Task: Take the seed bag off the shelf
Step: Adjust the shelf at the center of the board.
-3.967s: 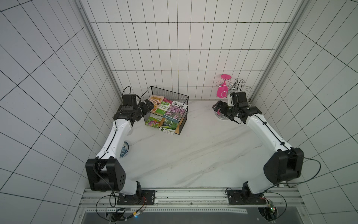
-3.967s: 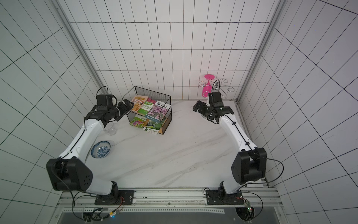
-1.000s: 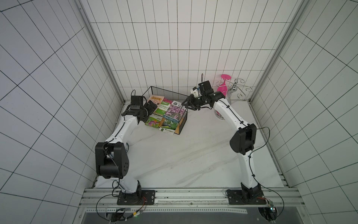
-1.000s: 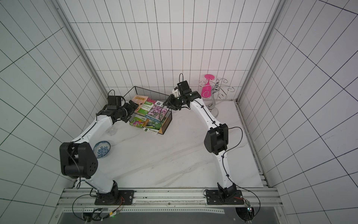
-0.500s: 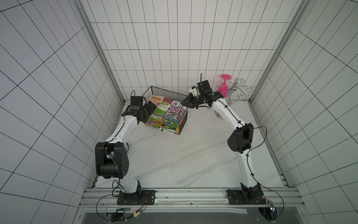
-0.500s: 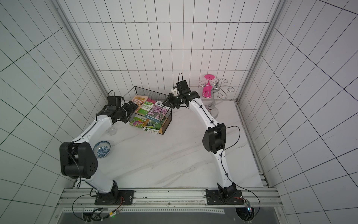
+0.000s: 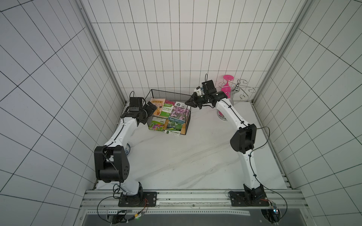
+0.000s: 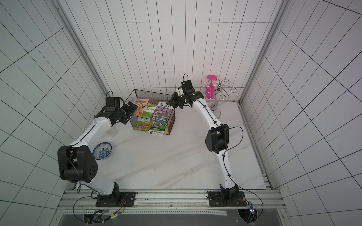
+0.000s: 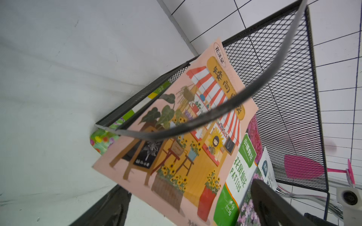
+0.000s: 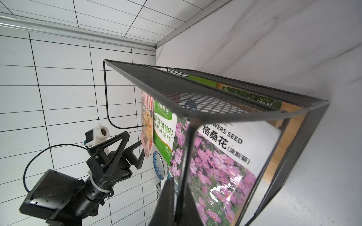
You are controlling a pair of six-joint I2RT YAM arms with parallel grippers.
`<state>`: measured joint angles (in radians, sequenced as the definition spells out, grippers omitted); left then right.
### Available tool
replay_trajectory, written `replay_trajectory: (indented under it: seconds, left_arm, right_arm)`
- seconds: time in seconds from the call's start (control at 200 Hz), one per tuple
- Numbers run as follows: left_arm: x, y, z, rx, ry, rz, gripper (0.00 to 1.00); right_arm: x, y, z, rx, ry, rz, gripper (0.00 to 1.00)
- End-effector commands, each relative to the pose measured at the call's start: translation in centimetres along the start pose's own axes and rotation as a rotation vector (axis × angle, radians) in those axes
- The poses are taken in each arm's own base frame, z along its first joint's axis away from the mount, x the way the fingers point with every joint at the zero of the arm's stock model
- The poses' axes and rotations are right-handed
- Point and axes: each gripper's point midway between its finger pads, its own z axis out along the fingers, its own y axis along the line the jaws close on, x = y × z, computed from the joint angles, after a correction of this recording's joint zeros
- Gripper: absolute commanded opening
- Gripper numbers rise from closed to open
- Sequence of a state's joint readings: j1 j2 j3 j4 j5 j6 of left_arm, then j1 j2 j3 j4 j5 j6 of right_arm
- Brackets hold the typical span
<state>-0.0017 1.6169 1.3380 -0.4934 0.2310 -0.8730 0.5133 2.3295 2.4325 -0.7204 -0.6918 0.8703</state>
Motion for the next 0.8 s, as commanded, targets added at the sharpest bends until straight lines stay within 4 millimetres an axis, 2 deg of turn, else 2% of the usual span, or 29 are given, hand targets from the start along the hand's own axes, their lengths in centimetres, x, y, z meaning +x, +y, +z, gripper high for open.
replay_trajectory:
  seconds: [0.0,0.165,0.305,0.38,0.48,0.64,0.795]
  left_arm:
    - [0.0,0.0,-0.5,0.002,-0.016,-0.005,0.99]
    - [0.6,-0.5,0.0,0.006,-0.017,-0.019,0.98]
    - [0.8,-0.9,0.3,0.037,-0.025,-0.059,0.76]
    - [0.8,-1.0,0.2,0.047,-0.038,-0.078,0.68]
    - [1.0,-0.9,-0.3,0.047,-0.057,-0.091,0.67]
    - [0.9,0.4,-0.6,0.017,-0.096,-0.119,0.67]
    - [0.7,1.1,0.1,0.02,-0.113,-0.14,0.63]
  right_arm:
    - [-2.3,-0.3,-0.7,-0.016,-0.048,-0.056,0.04]
    - [-1.6,-0.8,0.3,-0.025,-0.008,-0.041,0.09]
    - [-1.3,-0.8,0.5,-0.023,-0.001,-0.048,0.15]
    - [-1.2,-0.9,0.5,-0.021,0.003,-0.049,0.15]
    - [-1.0,-1.0,0.5,-0.02,0.008,-0.052,0.15]
    - [-0.8,-1.1,0.6,-0.021,0.015,-0.053,0.15]
    - [-0.5,-1.2,0.4,-0.02,0.024,-0.055,0.15]
